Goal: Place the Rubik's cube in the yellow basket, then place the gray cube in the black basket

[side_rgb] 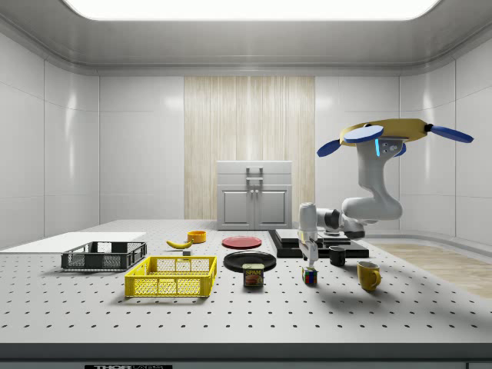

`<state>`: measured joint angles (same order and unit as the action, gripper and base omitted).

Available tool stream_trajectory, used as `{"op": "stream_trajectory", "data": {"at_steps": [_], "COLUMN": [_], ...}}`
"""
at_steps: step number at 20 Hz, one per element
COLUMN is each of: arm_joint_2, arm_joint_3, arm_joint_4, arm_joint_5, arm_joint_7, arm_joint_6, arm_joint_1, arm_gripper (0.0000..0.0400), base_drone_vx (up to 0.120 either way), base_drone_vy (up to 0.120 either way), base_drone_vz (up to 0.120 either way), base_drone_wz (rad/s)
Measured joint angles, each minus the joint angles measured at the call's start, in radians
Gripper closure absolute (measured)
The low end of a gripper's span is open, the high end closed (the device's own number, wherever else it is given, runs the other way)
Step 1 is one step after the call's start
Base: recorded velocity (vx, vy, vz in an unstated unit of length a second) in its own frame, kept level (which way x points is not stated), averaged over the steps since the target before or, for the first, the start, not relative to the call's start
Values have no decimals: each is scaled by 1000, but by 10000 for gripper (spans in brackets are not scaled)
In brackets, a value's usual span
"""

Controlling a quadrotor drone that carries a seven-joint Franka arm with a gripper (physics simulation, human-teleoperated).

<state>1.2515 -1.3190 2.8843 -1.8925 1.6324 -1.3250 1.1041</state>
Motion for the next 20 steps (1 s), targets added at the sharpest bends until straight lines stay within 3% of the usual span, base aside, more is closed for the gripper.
{"op": "stream_trajectory", "data": {"at_steps": [6,20], "arm_joint_2": [25,89], "arm_joint_3": [-6,74], "arm_joint_4": [-2,-20], "arm_joint_5": [12,-50], "arm_joint_7": [7,-3], "arm_joint_6": [-23,-112], "arm_joint_1": [7,5], "arm_gripper": [0,0], "base_drone_vx": [0,0], "base_drone_vy": [0,0], "base_drone_vz": [-67,0], "base_drone_wz": [0,0]}}
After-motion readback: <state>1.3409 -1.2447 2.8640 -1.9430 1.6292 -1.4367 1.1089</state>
